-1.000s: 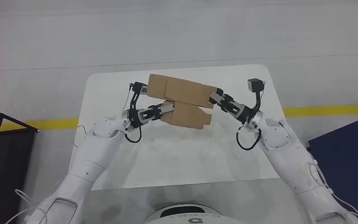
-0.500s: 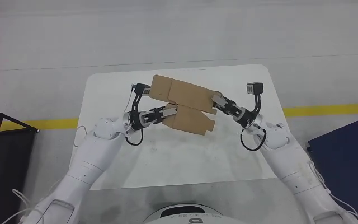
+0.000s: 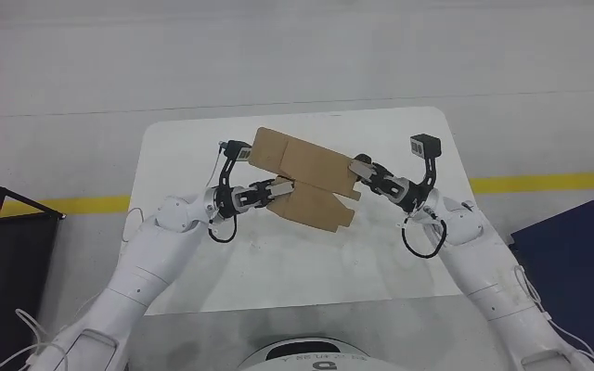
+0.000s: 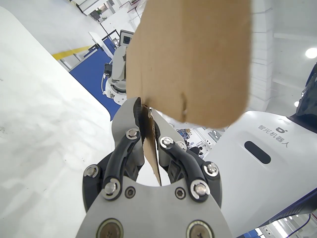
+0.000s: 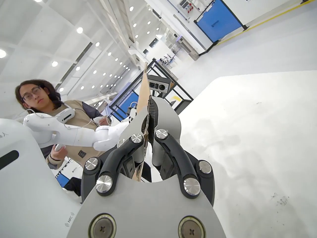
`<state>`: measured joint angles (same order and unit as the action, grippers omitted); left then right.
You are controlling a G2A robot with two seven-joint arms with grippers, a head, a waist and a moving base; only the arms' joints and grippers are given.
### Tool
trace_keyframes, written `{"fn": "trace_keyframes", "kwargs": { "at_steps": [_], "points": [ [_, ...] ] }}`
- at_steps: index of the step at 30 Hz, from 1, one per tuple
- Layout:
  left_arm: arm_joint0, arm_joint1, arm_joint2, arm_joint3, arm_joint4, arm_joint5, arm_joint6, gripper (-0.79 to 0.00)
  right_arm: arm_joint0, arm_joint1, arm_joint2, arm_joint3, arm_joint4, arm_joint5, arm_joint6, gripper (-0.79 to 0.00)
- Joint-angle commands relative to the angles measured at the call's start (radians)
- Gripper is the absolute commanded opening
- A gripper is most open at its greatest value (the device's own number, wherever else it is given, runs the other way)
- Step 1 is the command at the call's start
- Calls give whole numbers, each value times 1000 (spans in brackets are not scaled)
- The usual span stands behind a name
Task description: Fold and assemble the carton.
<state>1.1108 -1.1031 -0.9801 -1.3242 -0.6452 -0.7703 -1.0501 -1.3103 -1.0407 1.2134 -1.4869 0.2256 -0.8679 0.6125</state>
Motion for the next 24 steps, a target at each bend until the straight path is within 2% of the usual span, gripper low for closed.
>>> {"fn": "trace_keyframes", "kwargs": {
  "at_steps": [1,8,24],
  "points": [
    [-3,5,6,0,-2,-2,2,-785,-4,0,3,-5,-1,-22,0,-785],
    [-12,18,26,8,-10,-13,13,-785,-15,3,18,-33,-31,-78,3,-785],
    [-33,38,72,65,-56,-45,45,-785,-31,6,20,-53,13,-73,10,-785]
  ]
}}
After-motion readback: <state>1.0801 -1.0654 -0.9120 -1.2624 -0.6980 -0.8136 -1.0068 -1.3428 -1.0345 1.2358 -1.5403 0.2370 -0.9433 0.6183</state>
